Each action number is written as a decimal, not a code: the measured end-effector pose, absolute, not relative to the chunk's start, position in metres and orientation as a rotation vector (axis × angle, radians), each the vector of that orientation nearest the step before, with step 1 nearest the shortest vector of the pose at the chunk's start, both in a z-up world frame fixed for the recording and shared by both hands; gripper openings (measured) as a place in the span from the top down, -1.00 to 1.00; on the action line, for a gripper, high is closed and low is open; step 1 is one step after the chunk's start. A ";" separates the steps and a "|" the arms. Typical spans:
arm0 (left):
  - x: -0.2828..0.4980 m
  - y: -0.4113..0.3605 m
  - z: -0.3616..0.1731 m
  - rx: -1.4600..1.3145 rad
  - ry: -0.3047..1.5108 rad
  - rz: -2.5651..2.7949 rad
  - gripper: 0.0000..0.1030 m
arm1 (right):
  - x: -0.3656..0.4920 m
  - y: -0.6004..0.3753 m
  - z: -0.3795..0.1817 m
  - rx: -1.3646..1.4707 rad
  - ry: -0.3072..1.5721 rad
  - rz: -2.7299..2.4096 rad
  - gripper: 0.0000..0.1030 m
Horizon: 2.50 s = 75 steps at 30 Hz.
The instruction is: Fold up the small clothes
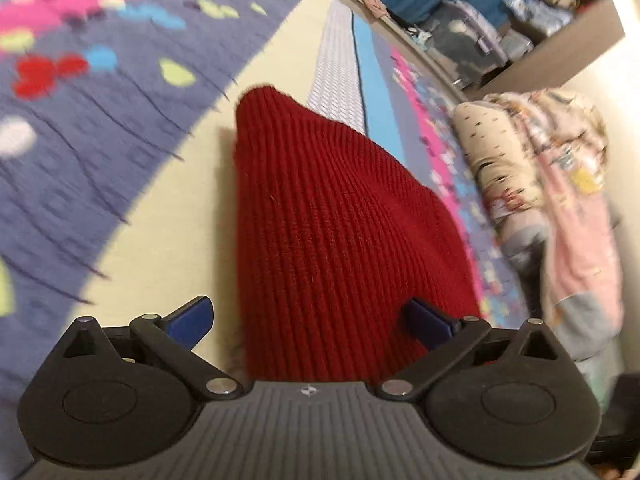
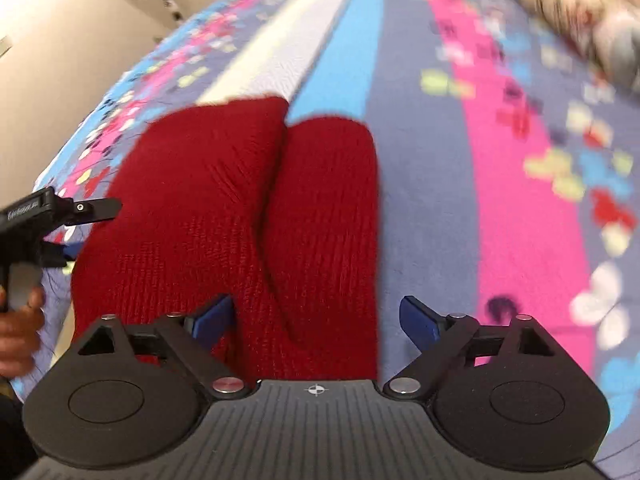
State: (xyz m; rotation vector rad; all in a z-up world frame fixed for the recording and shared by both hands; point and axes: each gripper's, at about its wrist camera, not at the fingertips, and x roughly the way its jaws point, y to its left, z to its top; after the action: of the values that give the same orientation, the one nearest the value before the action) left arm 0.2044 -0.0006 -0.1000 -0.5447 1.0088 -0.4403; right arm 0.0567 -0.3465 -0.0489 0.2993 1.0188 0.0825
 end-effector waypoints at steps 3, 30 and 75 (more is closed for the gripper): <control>0.220 0.002 -0.124 -0.697 1.037 -0.478 -1.00 | 0.070 -0.346 -0.068 0.406 1.059 0.107 -0.78; 0.182 0.153 -0.028 -0.253 0.866 -0.189 -0.52 | 0.053 -0.199 -0.062 0.249 0.764 0.449 0.34; -0.107 0.058 0.020 -0.066 0.523 -0.103 -0.99 | -0.117 -0.210 0.015 0.085 0.543 0.110 -0.90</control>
State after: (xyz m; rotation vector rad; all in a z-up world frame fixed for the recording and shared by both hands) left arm -0.1074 0.0583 0.0204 -0.0656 0.5235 -0.1031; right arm -0.1174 -0.2102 0.0149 0.0849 0.5431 0.1099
